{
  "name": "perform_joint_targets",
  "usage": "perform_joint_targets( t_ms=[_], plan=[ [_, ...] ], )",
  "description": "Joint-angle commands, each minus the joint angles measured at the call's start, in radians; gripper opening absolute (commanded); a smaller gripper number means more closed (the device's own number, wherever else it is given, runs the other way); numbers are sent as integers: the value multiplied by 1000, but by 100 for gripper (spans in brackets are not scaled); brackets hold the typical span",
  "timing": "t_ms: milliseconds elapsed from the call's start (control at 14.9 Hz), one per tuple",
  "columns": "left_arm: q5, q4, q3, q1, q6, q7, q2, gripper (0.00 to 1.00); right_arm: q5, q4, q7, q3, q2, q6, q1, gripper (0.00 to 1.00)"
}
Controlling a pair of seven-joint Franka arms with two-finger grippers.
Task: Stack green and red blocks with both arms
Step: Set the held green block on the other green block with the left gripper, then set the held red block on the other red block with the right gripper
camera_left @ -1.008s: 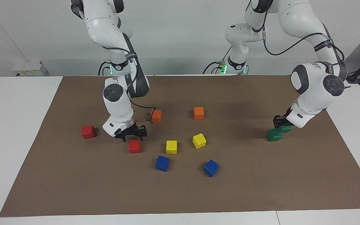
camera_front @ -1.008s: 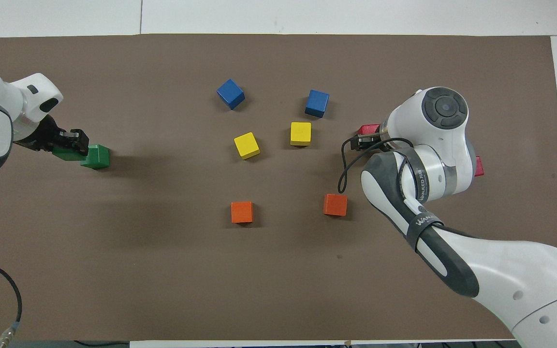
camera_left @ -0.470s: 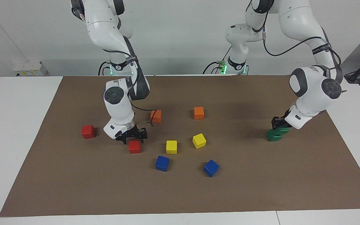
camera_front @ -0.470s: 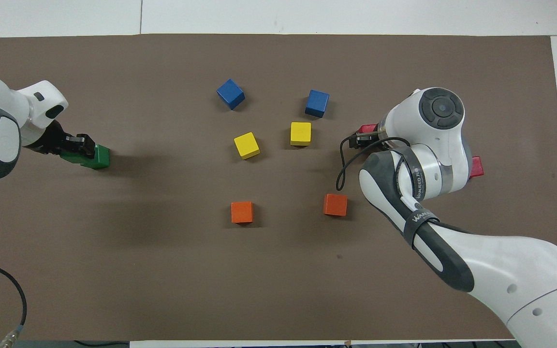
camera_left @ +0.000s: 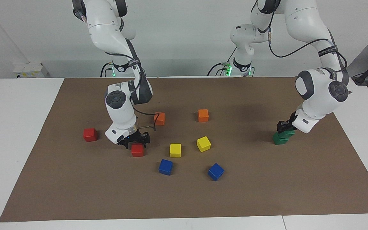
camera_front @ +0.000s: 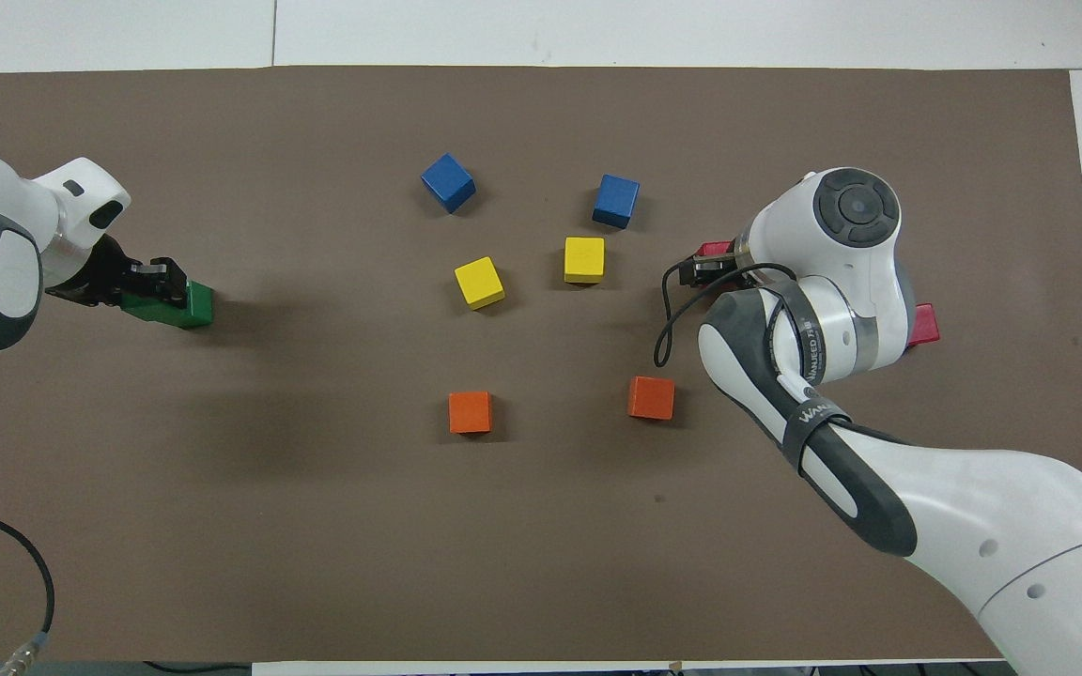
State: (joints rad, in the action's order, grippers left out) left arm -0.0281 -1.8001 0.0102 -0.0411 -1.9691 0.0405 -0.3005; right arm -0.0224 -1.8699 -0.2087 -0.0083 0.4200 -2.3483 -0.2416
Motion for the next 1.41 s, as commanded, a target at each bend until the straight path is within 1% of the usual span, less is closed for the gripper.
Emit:
perform_joint_targets(
  t_ms=[0,67,134,202,269,336,403,470,672,941,1008,1075,1142,1210,1277,1344],
  plan=[
    [-15,-25,-1,-5,-20,-8,18,0,-11,31,-12,7,31,-22,10,90],
    [-15,-27,-1,-5,-22,-10,18,0,-11,37,-12,7,33,-19,10,82],
    [-15,-31,-1,-5,-25,-10,20,0,-11,43,-14,7,33,-6,4,69],
    [-13,-39,-1,-5,-31,-10,21,0,-11,44,-17,7,31,0,-1,41],
    [-13,-45,-1,-5,-40,-8,23,0,-11,45,-18,5,31,1,-2,15],
    [-15,-59,-1,-3,-53,-8,26,0,-11,45,-20,5,31,3,-2,0],
    [-13,-67,-1,-3,-65,-8,26,0,-11,49,-18,5,26,7,-2,0],
    [-13,-70,-1,-5,-70,-7,27,0,-7,69,-18,4,22,38,5,0],
    [-13,-70,-3,-5,-70,-8,27,0,19,158,35,-2,8,180,63,0],
    [-13,-82,-1,-6,-79,-11,27,0,21,124,245,-2,-69,228,195,0],
    [-13,-91,-1,-6,-89,-10,27,0,22,106,261,-4,-95,242,200,0],
    [-13,-97,-1,-6,-94,-10,30,0,25,66,270,-7,-128,245,205,0],
    [-13,-99,-1,-6,-96,-10,34,5,38,33,308,-7,-156,244,223,0],
    [-13,-99,-1,-5,-97,-8,34,51,42,0,359,-5,-180,238,249,0],
    [-13,-103,-1,-5,-99,-7,34,100,41,-33,385,-5,-207,230,261,0],
    [-13,-105,-1,-5,-102,-5,34,100,42,-72,391,-5,-236,222,269,0]
  ],
)
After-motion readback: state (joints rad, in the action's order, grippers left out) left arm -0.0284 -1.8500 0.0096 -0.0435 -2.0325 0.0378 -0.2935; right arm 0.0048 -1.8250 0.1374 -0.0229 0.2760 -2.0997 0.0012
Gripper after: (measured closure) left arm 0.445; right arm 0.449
